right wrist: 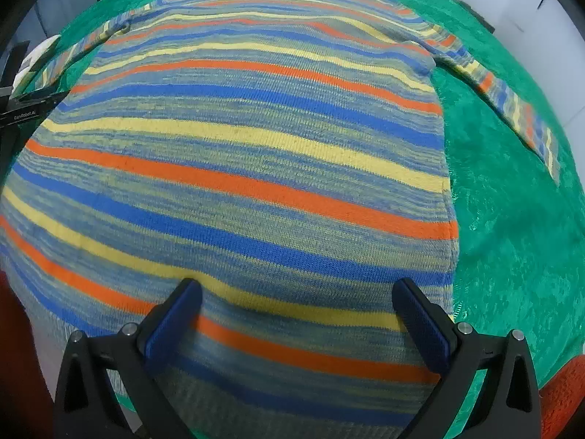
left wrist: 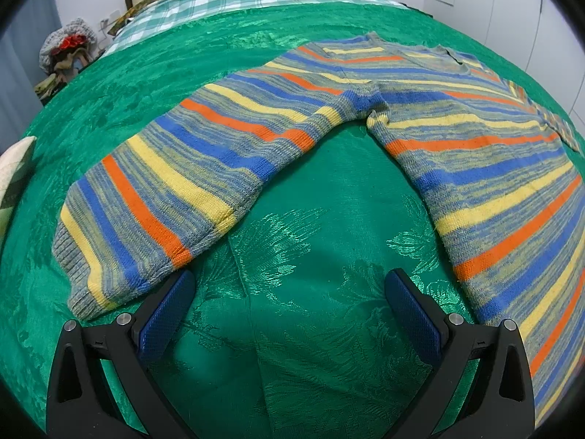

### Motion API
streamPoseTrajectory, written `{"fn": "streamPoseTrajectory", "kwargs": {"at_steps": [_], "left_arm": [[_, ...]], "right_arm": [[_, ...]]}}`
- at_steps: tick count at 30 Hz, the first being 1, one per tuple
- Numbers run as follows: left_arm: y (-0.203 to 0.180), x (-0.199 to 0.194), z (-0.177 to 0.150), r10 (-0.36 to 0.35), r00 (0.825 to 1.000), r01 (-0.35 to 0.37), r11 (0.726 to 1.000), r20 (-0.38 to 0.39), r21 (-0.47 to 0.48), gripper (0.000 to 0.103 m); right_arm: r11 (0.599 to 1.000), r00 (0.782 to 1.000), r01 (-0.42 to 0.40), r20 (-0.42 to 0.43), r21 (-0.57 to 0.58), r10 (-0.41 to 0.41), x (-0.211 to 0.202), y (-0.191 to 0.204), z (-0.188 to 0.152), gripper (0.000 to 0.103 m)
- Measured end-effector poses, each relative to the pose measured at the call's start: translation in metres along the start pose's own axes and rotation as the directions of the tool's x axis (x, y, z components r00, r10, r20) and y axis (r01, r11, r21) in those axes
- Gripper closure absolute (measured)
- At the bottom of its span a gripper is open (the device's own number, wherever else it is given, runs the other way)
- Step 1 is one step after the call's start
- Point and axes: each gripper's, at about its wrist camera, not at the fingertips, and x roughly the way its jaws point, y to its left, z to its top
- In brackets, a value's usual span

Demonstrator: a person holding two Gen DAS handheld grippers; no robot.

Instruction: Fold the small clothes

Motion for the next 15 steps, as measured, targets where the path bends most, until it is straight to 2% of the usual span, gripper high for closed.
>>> {"fn": "streamPoseTrajectory", "kwargs": {"at_steps": [15], "left_arm": [[-0.003, -0.003, -0.006, 0.019, 0.999, -0.019, 1.0, 0.039, -0.014, 0.0]], "right_arm": [[1.0, 0.996, -0.022, 0.086, -0.002, 0.022, -0.009, -0.002, -0.022, 0.0]]}}
